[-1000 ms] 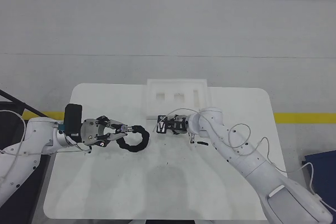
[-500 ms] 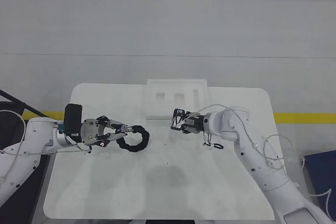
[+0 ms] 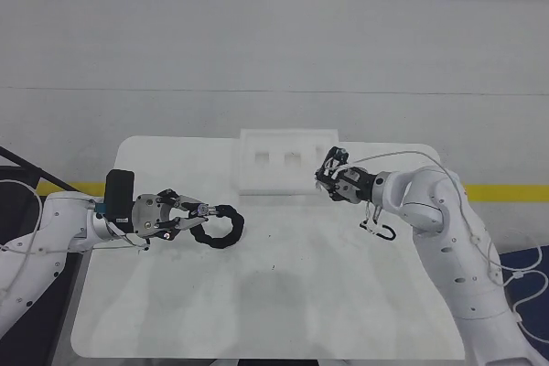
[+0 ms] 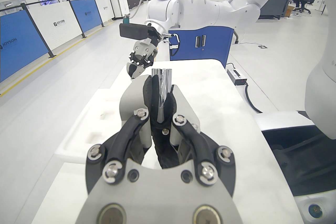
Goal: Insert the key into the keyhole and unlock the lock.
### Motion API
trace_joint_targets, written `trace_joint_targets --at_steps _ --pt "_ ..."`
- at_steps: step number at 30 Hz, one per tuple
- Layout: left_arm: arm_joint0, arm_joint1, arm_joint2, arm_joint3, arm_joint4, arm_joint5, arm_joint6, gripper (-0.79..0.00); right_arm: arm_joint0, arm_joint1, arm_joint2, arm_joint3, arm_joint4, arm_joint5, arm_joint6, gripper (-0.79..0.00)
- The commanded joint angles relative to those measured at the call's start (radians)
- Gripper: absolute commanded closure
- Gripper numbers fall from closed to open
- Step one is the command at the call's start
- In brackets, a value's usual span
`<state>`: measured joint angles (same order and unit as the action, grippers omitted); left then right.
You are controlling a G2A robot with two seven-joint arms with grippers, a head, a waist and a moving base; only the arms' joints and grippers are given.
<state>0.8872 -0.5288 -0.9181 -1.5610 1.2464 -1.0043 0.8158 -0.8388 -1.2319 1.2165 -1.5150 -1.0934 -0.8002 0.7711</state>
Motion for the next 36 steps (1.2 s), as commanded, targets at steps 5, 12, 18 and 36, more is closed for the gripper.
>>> trace_joint_targets --at_steps 5,12,18,36 --pt "0.000 0.000 0.000 0.000 0.000 0.000 0.000 0.000 0.035 0.002 -0.013 0.082 0.020 0.025 0.001 0.000" --pt "0.000 0.000 0.000 0.000 0.000 0.000 0.000 0.000 0.054 0.005 -0.029 0.137 0.022 0.048 -0.021 0.000" --pt "0.000 0.000 0.000 0.000 0.000 0.000 0.000 0.000 0.065 0.008 -0.033 0.157 0.013 0.072 -0.048 0.000" --pt "0.000 0.000 0.000 0.000 0.000 0.000 0.000 0.000 0.131 0.008 -0.085 0.282 0.015 0.097 -0.086 0.000"
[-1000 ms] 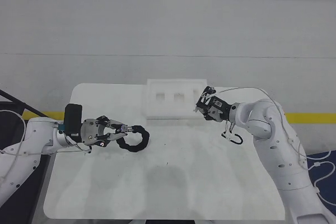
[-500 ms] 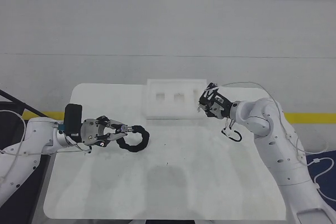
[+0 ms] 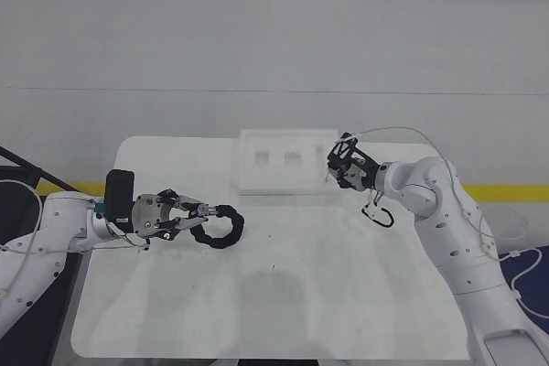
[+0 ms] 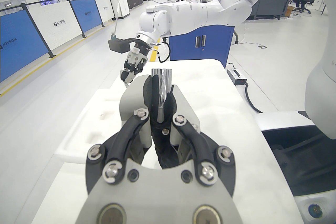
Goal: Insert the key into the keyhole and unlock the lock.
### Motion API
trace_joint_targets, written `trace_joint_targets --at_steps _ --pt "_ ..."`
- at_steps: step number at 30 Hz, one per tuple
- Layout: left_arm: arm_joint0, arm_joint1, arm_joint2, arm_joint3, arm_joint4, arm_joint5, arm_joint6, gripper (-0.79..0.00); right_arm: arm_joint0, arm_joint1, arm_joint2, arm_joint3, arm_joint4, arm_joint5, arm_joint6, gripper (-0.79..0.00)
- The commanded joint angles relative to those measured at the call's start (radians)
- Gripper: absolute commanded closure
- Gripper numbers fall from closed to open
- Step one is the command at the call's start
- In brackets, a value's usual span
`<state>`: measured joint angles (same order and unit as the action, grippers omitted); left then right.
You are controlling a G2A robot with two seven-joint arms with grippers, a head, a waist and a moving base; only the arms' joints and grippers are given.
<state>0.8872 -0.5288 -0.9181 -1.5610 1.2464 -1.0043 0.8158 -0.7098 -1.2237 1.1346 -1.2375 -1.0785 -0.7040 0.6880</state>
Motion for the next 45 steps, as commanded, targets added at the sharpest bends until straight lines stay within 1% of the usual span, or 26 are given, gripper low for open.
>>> trace_joint_targets --at_steps 1,20,21,22,23,24,25,26,30,33,38,39,41,44,45 --pt "0.000 0.000 0.000 0.000 0.000 0.000 0.000 0.000 0.004 -0.001 -0.007 0.010 0.000 0.003 -0.006 0.000" --pt "0.000 0.000 0.000 0.000 0.000 0.000 0.000 0.000 0.034 0.000 -0.047 0.086 -0.002 0.016 -0.032 0.000" --pt "0.000 0.000 0.000 0.000 0.000 0.000 0.000 0.000 0.035 0.000 -0.049 0.085 -0.001 0.016 -0.032 -0.120" --pt "0.000 0.000 0.000 0.000 0.000 0.000 0.000 0.000 0.035 0.000 -0.051 0.082 0.001 0.018 -0.030 -0.292" --pt "0.000 0.000 0.000 0.000 0.000 0.000 0.000 0.000 0.036 0.000 -0.051 0.080 0.002 0.020 -0.027 -0.557" --pt "0.000 0.000 0.000 0.000 0.000 0.000 0.000 0.000 0.037 0.001 -0.051 0.077 0.003 0.021 -0.024 -0.708" --pt "0.000 0.000 0.000 0.000 0.000 0.000 0.000 0.000 0.038 0.002 -0.049 0.075 0.006 0.023 -0.020 -0.767" --pt "0.000 0.000 0.000 0.000 0.000 0.000 0.000 0.000 0.037 0.003 -0.047 0.073 0.014 0.026 -0.014 -0.785" --pt "0.000 0.000 0.000 0.000 0.000 0.000 0.000 0.000 0.035 0.004 -0.033 0.053 0.075 0.064 0.021 -0.785" --pt "0.000 0.000 0.000 0.000 0.000 0.000 0.000 0.000 0.036 0.000 -0.024 0.036 0.168 0.134 0.088 -0.785" --pt "0.000 0.000 0.000 0.000 0.000 0.000 0.000 0.000 0.052 -0.005 -0.027 0.008 0.251 0.269 0.217 -0.785" --pt "0.000 0.000 0.000 0.000 0.000 0.000 0.000 0.000 0.056 -0.007 -0.030 0.002 0.265 0.290 0.233 -0.773" --pt "0.000 0.000 0.000 0.000 0.000 0.000 0.000 0.000 0.059 -0.010 -0.042 -0.003 0.285 0.339 0.272 -0.662" --pt "0.000 0.000 0.000 0.000 0.000 0.000 0.000 0.000 0.064 -0.018 -0.062 -0.004 0.329 0.396 0.319 -0.637" --pt "0.000 0.000 0.000 0.000 0.000 0.000 0.000 0.000 0.066 -0.020 -0.070 -0.004 0.335 0.411 0.328 -0.646"
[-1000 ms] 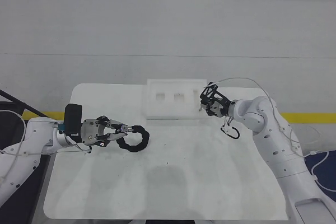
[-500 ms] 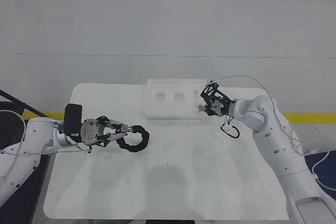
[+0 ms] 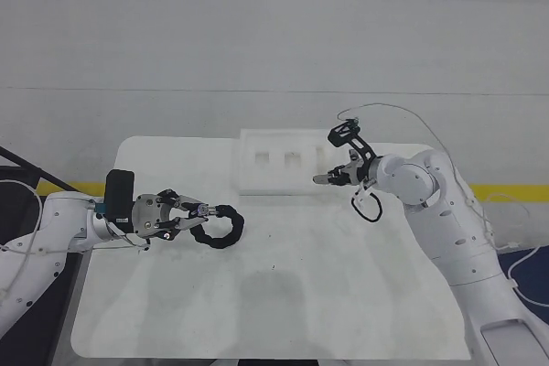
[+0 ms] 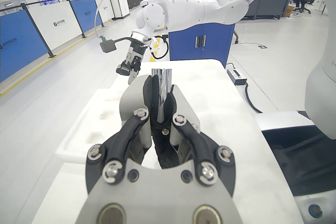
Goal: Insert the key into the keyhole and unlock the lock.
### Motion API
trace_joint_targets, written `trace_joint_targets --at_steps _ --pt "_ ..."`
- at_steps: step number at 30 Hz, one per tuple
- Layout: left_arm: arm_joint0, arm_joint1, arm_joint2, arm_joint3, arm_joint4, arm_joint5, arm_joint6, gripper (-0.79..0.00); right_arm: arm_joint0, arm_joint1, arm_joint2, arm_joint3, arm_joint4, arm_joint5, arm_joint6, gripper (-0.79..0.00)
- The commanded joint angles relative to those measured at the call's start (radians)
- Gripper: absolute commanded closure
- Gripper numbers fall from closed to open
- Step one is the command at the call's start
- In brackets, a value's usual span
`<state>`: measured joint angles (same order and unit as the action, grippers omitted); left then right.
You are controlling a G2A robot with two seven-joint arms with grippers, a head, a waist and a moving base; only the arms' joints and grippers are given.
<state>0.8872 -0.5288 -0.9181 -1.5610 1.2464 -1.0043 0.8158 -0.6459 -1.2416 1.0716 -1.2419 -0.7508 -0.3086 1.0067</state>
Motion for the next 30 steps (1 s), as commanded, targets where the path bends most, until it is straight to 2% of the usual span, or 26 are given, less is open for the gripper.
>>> trace_joint_targets --at_steps 1,6,8,13,21,27,30 --pt "0.000 0.000 0.000 0.000 0.000 0.000 0.000 0.000 0.003 -0.004 -0.016 0.002 0.009 0.031 0.019 -0.631" --pt "0.000 0.000 0.000 0.000 0.000 0.000 0.000 0.000 0.008 -0.015 -0.054 0.011 0.028 0.096 0.034 -0.570" --pt "0.000 0.000 0.000 0.000 0.000 0.000 0.000 0.000 0.009 -0.019 -0.066 0.014 0.027 0.114 0.033 -0.511" --pt "0.000 0.000 0.000 0.000 0.000 0.000 0.000 0.000 0.021 -0.024 -0.083 0.038 0.009 0.146 0.020 -0.437" --pt "0.000 0.000 0.000 0.000 0.000 0.000 0.000 0.000 0.032 -0.027 -0.092 0.070 -0.014 0.168 0.004 -0.379" --pt "0.000 0.000 0.000 0.000 0.000 0.000 0.000 0.000 0.034 -0.030 -0.101 0.099 -0.014 0.169 0.000 -0.302" --pt "0.000 0.000 0.000 0.000 0.000 0.000 0.000 0.000 0.039 -0.031 -0.104 0.106 -0.029 0.173 -0.008 -0.188"
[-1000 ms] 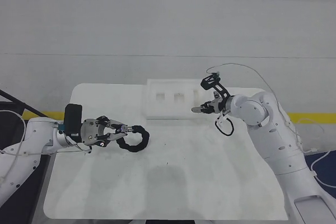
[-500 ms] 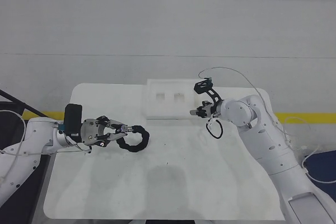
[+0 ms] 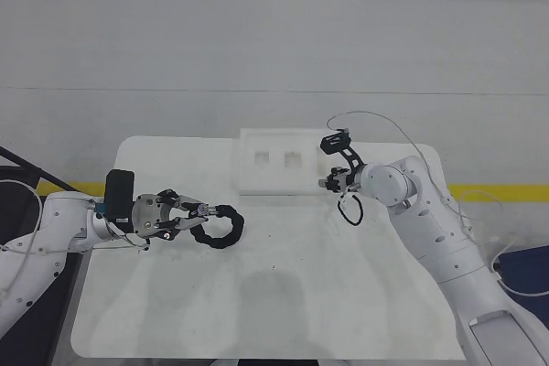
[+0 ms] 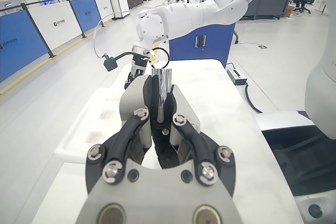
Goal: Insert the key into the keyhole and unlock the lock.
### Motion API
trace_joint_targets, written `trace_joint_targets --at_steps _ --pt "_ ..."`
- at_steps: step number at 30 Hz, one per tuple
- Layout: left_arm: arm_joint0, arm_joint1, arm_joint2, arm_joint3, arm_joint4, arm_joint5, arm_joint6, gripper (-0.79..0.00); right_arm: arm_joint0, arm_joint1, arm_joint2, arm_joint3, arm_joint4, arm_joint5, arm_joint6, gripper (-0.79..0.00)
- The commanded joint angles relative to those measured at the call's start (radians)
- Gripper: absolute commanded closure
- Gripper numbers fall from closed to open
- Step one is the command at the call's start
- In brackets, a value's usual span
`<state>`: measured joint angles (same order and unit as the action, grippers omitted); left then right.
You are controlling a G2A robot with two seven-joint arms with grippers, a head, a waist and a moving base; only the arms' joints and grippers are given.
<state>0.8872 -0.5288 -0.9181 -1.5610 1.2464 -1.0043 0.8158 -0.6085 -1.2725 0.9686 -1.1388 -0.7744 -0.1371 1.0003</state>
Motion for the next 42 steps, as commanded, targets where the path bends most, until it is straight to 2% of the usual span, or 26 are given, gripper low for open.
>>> trace_joint_targets --at_steps 1,2,5,17,28,34,42 --pt "0.000 0.000 0.000 0.000 0.000 0.000 0.000 0.000 0.003 0.000 -0.001 0.006 -0.008 0.003 -0.001 -0.157" --pt "0.000 0.000 0.000 0.000 0.000 0.000 0.000 0.000 0.004 0.000 -0.002 0.009 -0.010 0.004 0.000 -0.139" --pt "0.000 0.000 0.000 0.000 0.000 0.000 0.000 0.000 0.010 -0.001 -0.004 0.014 -0.020 0.005 0.003 0.000" --pt "0.000 0.000 0.000 0.000 0.000 0.000 0.000 0.000 0.029 0.005 0.002 -0.032 -0.055 -0.008 0.067 0.000" --pt "0.000 0.000 0.000 0.000 0.000 0.000 0.000 0.000 -0.004 0.027 0.056 -0.123 -0.068 -0.042 0.116 0.000" --pt "0.000 0.000 0.000 0.000 0.000 0.000 0.000 0.000 -0.071 0.043 0.132 -0.218 0.058 -0.054 0.118 0.000" --pt "0.000 0.000 0.000 0.000 0.000 0.000 0.000 0.000 -0.246 0.080 0.279 -0.484 0.199 -0.038 0.178 0.000"
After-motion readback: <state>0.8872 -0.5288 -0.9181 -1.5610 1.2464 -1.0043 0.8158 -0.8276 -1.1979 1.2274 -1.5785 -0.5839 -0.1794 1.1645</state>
